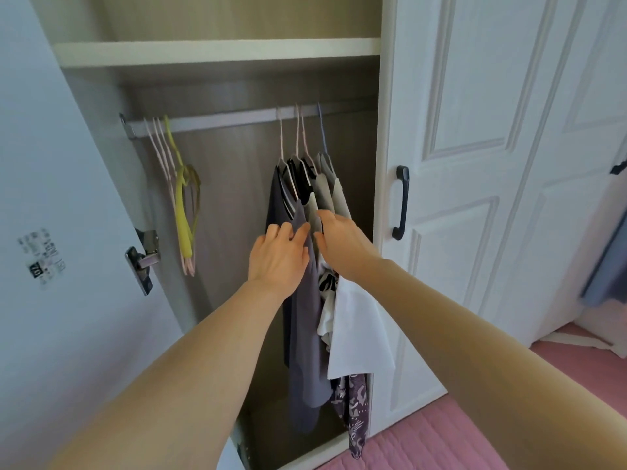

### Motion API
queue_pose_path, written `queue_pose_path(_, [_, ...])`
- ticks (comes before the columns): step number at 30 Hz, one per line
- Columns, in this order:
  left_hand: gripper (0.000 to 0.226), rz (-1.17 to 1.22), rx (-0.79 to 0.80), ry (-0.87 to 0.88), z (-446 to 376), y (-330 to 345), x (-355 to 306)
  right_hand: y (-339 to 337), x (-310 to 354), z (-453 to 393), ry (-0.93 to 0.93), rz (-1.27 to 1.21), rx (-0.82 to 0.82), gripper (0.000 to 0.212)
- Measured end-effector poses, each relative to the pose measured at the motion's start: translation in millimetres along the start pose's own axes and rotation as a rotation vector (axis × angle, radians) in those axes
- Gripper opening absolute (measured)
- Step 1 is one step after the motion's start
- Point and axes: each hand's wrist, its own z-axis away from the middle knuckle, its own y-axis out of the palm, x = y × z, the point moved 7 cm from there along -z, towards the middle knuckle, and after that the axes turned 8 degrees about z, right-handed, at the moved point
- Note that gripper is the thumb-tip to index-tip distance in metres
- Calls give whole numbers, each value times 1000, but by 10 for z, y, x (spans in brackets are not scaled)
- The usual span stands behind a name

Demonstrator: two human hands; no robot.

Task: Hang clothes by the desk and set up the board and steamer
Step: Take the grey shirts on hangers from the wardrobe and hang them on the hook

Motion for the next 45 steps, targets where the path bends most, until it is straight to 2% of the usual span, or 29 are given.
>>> queue_pose_path(5, [39,25,-36,37,-59,-39,8,72,-51,-205,25,-40,-27,31])
queue_pose_path(8, [30,73,-35,-3,-56,-60,122,109,-97,-283,50,-70,-21,26])
queue_pose_path(11, [23,166,2,-130,-91,-56,292,178,-112,-349,68,-70,5,31])
queue_pose_path(14, [26,300,6,-297,-252,-82,395,247,-129,-475,89,-19,5,54])
queue_pose_path(16, [28,379,-7,-377,-390,-91,423,276,-153,-566,108,3,-1,60])
queue_pose_path(20, [28,579,-31,-517,-633,-19,523,343,-144,-690,130,-75,50,39])
queue_pose_path(24, [23,775,-89,-649,-899,106,739,402,-130,-827,131,-74,76,42])
queue_pose_path(26, [19,905,-130,-699,-1002,155,833,397,-134,-832,174,-176,94,34])
queue_pose_path(28, [21,1107,-144,-768,-1071,215,900,321,-71,-733,190,-34,142,16])
queue_pose_path(29, [22,1217,-131,-809,-1075,231,899,360,-53,-702,137,173,201,12])
queue_pose_path(30, [22,1313,-121,-853,-1065,229,889,314,-48,-701,80,372,138,16])
queue_pose_path(31, [21,1367,-130,-889,-1047,208,896,278,-99,-706,102,377,99,19])
queue_pose_path(32, [20,1392,-160,-918,-1019,187,919,374,-95,-685,194,160,118,14])
queue_pose_path(33, [21,1393,-206,-948,-972,160,955,393,-93,-712,292,-164,112,7])
queue_pose_path(34, [22,1375,-267,-984,-912,137,1010,396,-38,-756,259,-356,71,17])
queue_pose_path(35, [22,1351,-330,-1023,-837,114,1065,346,22,-785,220,-393,-2,29])
queue_pose_path(36, [20,1343,-375,-1054,-778,107,1111,353,49,-805,222,-426,18,35])
queue_pose_path(39, [18,1401,-404,-1084,-729,96,1162,298,67,-863,220,-451,64,34])
queue_pose_path(42, [21,1495,-281,-1029,-824,70,1110,307,42,-906,294,-612,70,29])
queue_pose_path(45, [16,1678,-116,-908,-961,70,971,372,6,-908,362,-768,58,32])
